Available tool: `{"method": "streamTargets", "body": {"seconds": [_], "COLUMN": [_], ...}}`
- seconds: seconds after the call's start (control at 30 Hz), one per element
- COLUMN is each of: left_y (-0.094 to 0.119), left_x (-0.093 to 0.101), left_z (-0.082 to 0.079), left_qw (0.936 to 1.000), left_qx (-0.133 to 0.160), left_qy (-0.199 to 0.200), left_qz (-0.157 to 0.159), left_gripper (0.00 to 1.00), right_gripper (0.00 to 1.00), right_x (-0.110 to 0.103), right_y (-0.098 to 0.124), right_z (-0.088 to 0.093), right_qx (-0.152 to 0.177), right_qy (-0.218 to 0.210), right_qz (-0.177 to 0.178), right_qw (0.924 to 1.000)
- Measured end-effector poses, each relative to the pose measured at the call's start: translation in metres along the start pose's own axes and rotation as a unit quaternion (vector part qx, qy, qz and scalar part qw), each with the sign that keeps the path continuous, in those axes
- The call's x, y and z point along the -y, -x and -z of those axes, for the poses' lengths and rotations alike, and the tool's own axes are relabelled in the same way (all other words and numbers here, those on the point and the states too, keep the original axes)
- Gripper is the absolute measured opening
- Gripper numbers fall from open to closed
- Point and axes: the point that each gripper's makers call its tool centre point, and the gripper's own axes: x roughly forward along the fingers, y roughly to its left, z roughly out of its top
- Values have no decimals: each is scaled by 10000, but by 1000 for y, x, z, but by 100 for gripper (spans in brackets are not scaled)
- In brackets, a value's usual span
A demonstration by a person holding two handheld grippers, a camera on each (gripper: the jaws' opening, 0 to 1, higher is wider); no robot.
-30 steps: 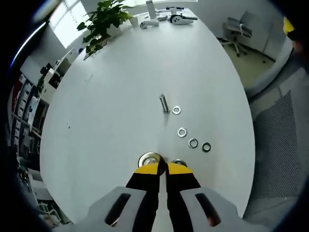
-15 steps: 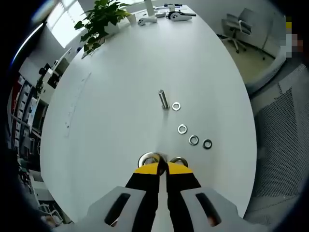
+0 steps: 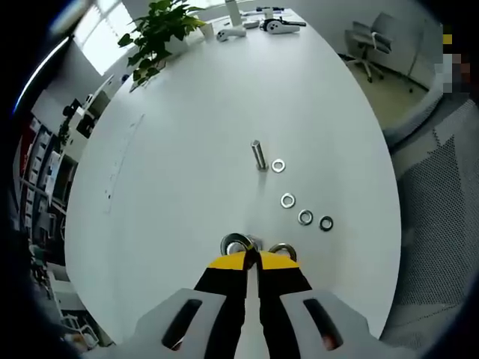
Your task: Place the washer onto the threaded stud by aligning its center hole with the stud, sliding it down to the base, and recovering from edge contact or off-axis alignment until the washer reaches the visible bottom stop.
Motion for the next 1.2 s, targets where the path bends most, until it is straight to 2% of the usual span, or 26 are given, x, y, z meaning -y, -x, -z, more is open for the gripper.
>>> {"method": "streamTargets", "body": {"seconds": [0.5, 0.8, 1.03, 1.2], "left_y": [2, 5, 6, 6], "left_x": [-1, 1, 0, -1], "left_z": [-3, -3, -2, -3], "left_qw": [9999, 9999, 9997, 9997], "left_qx": [47, 54, 116, 120], "left_qy": [-137, -66, 203, 171], "left_qz": [-84, -91, -91, -133], "left_gripper": [2, 1, 1, 0], "right_gripper": [48, 48, 48, 48], "right_x": [0, 1, 2, 2], "right_y": [0, 0, 1, 1], "right_z": [1, 0, 0, 1], "right_qx": [-15, 0, -1, 4], "right_qy": [1, -6, 13, 19], "right_qz": [8, 30, 53, 63], "right_qw": [10000, 10000, 10000, 10000]}}
